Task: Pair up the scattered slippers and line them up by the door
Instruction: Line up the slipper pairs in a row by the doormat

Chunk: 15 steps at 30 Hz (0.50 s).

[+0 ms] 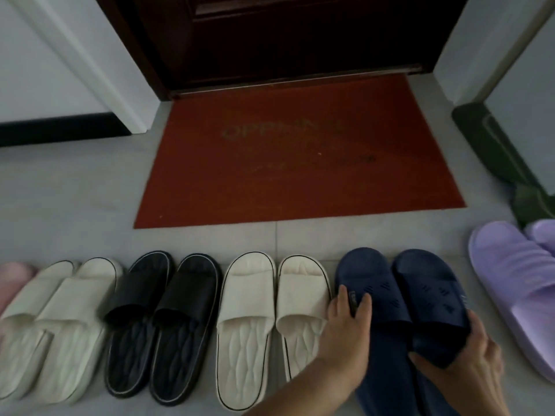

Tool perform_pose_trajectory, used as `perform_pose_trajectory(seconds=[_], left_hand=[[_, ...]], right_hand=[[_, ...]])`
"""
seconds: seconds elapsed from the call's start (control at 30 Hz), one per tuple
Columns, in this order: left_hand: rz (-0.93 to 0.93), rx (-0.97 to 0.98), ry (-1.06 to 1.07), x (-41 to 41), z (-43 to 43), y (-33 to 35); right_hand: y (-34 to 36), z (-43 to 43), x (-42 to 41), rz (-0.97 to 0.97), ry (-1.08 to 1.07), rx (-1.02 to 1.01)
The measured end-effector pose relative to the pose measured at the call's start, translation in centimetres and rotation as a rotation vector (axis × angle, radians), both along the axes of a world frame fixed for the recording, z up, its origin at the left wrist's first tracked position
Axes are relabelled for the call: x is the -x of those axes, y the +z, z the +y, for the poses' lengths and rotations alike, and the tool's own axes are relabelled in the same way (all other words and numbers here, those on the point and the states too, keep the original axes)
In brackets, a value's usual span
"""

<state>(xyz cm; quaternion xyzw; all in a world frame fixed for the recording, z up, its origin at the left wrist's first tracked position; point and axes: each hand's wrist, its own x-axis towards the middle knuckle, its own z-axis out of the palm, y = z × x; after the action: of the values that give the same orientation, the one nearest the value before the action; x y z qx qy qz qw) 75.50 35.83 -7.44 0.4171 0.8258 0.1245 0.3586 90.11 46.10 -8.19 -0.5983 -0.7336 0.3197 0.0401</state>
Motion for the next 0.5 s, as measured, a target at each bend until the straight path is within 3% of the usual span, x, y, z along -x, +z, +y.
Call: perform_pose_trajectory(seconds=[0.23, 0.5], left_hand=[[0.036, 0.016, -0.044, 0.2, 0.1, -0.2], [0.163, 0.003, -0.057, -0.3, 0.3, -1.2]], right_hand=[[-2.3, 0.0, -1.2, -0.036, 0.036, -0.114], [-2.4, 0.5, -1.9, -0.012, 0.123, -0.042]])
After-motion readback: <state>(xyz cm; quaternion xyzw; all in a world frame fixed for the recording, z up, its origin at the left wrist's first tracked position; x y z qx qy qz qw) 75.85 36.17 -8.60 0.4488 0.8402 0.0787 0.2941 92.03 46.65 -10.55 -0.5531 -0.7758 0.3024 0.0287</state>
